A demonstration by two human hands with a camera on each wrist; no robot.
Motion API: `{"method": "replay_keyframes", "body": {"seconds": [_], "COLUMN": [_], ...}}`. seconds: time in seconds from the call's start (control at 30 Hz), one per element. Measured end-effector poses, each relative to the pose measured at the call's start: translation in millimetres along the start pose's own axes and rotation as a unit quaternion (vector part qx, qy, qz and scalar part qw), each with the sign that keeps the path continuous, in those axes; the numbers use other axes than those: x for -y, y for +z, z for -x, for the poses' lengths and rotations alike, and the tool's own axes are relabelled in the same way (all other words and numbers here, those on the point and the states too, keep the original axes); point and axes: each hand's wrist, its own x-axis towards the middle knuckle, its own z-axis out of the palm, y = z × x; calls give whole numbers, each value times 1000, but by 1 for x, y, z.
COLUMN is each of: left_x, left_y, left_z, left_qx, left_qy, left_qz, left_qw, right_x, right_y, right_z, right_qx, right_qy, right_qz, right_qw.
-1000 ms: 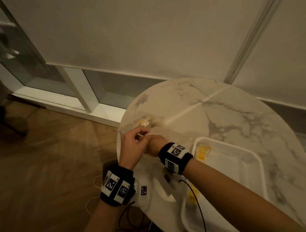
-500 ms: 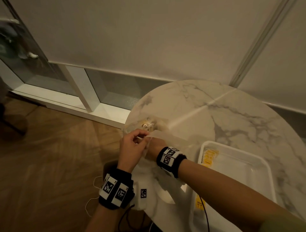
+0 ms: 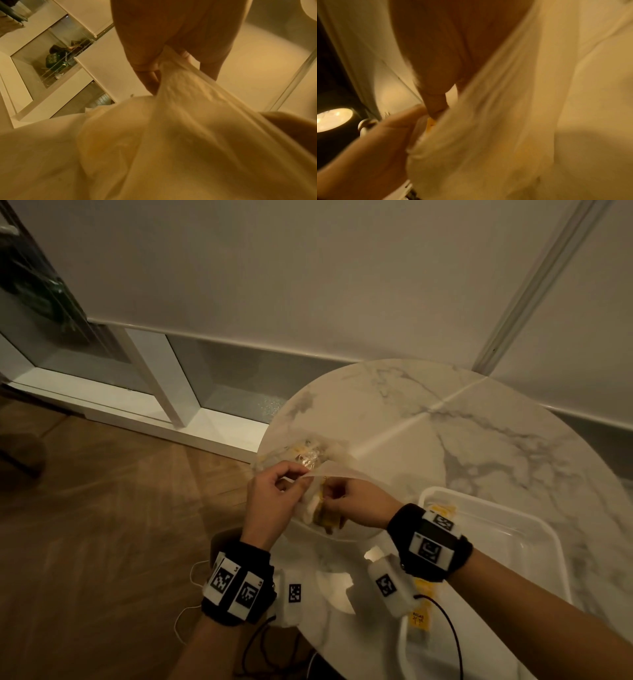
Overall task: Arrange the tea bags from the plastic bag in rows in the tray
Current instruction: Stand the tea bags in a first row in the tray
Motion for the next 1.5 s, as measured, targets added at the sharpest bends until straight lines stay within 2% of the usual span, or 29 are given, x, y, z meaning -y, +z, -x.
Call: {"method": "replay_keyframes", "body": {"seconds": [0.17,0.33,0.43,0.53,0.63,0.73,0.83,0.9,0.97,1.13,1.27,1.33,1.43,1.5], "left_x": [4,6,6,3,-6,-28,-57,-63,-58,-36,-25,-20,-15,-15], "left_y": [14,22,28,33,40,48,69,90,110,140,158,164,168,168], "left_z": [-1,4,13,24,36,54,75,86,95,113,121,124,127,129], "left_qx": [30,64,86,119,128,123,228,301,323,298,300,296,289,282], "left_qy": [-7,-4,5,16,64,163,206,193,165,126,83,38,-2,-14], "left_qz": [4,3,-13,-80,-132,-106,-36,-11,-5,-36,-38,-34,-37,-43], "left_qw": [1000,998,996,990,981,973,951,934,932,945,949,954,956,958], "right_x": [-4,-23,-35,-45,-53,-61,-70,-73,-81,-119,-144,-154,-168,-175], "right_y": [-7,-22,-26,-24,-22,-25,-31,-34,-36,-23,-11,-6,-2,-2], "right_z": [32,55,70,83,103,128,153,168,180,198,206,207,208,210], "right_qx": [-17,-83,-104,-121,-139,-141,-126,-128,-143,-148,-145,-147,-152,-153], "right_qy": [-48,-65,-37,-20,-22,-17,-11,-6,9,100,135,144,152,161], "right_qz": [-81,-164,-309,-402,-461,-484,-490,-485,-489,-546,-595,-620,-624,-606], "right_qw": [995,981,945,907,876,864,862,865,861,818,779,757,751,764]}}
